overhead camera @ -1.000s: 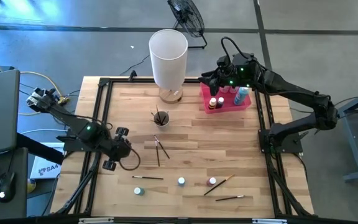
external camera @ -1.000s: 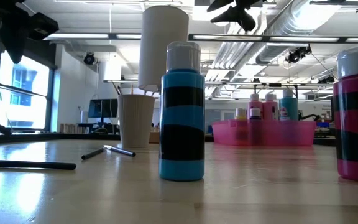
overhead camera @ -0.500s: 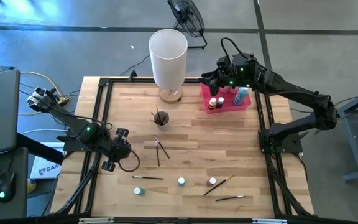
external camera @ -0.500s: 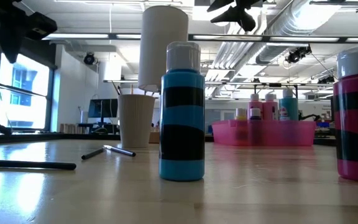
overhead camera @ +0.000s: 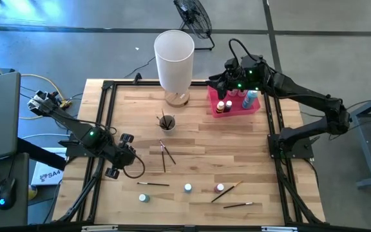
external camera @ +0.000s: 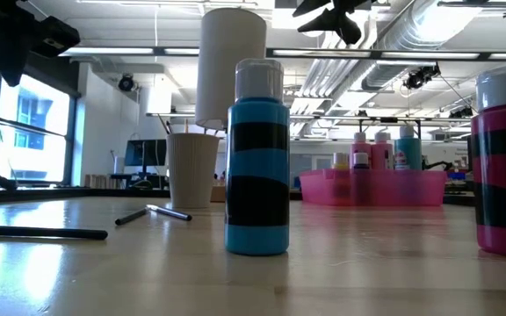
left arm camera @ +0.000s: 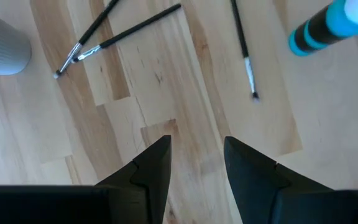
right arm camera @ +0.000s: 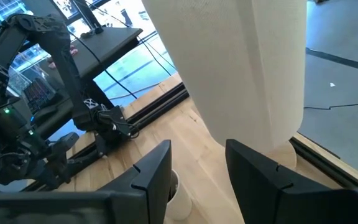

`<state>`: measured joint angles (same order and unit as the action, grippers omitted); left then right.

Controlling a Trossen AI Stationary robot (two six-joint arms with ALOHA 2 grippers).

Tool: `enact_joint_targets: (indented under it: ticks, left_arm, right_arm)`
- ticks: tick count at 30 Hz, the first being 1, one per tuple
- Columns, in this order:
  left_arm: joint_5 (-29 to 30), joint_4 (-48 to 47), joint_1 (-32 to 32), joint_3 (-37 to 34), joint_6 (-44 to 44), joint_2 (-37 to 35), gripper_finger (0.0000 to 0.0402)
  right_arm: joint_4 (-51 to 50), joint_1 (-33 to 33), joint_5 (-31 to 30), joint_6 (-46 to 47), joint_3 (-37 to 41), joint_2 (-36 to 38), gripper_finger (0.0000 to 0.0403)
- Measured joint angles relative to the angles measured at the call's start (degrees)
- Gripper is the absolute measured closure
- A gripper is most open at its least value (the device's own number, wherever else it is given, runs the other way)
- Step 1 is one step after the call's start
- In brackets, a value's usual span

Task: Pick & Place Paint Supplies
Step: Put the silver eyeshadow brush into the white cup

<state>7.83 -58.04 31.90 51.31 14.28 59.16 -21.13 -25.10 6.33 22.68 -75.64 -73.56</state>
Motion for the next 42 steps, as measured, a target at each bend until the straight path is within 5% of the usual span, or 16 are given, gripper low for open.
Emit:
enact_joint_targets:
  ticks: [10,17,26,42]
  left_arm:
    - [1.58,0.08,0.0,0.0,4.03,0.0,0.0258]
    - [-7.26,0.09,0.04,0.02,4.48,0.81,0.0258]
    - [-8.59,3.46,0.4,0.02,15.87,6.09,0.0258]
    - [-2.02,10.07,11.34,0.02,18.52,12.37,0.0258]
  right_arm:
    - [1.71,0.0,-0.44,0.0,0.02,0.0,0.0258]
    - [1.71,-0.02,-0.44,0.0,0.02,0.0,0.0258]
    - [1.69,0.0,-0.44,-0.39,0.02,0.0,0.0257]
    - [1.65,-0.02,-0.46,-0.44,0.02,0.0,0.0258]
